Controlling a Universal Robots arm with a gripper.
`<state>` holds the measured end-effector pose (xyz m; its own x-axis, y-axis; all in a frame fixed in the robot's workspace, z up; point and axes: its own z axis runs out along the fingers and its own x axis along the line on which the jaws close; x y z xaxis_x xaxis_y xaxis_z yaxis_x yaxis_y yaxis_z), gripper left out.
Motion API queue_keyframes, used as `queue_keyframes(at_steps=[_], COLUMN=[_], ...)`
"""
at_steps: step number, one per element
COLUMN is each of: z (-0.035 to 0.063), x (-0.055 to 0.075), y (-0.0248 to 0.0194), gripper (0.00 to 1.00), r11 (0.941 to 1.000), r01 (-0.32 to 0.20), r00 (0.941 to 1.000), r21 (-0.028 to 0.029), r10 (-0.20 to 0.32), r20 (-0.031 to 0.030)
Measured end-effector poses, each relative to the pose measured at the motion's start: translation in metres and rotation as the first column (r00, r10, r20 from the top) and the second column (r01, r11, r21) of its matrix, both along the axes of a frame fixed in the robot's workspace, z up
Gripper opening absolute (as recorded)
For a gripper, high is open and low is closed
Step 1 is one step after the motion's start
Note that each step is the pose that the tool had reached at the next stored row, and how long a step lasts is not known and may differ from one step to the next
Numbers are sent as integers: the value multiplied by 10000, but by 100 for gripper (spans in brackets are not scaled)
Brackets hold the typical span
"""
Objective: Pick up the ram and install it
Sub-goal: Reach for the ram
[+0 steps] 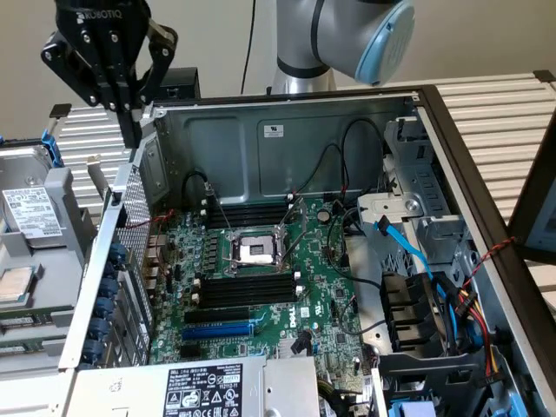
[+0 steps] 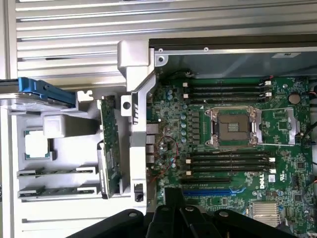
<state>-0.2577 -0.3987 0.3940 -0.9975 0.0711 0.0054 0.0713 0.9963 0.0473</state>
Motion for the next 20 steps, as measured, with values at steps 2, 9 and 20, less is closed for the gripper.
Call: queue_keyframes(at_steps=[2, 9, 20], z=[0, 1, -22], x=[-93, -412, -913], y=[0, 0, 0], gripper=[11, 11, 11], r11=[10000, 10000, 10000], r01=[1, 1, 0], r00=[10000, 10000, 10000], r21=[1, 1, 1], r10=[-1, -1, 0], r20=[-11, -51, -56])
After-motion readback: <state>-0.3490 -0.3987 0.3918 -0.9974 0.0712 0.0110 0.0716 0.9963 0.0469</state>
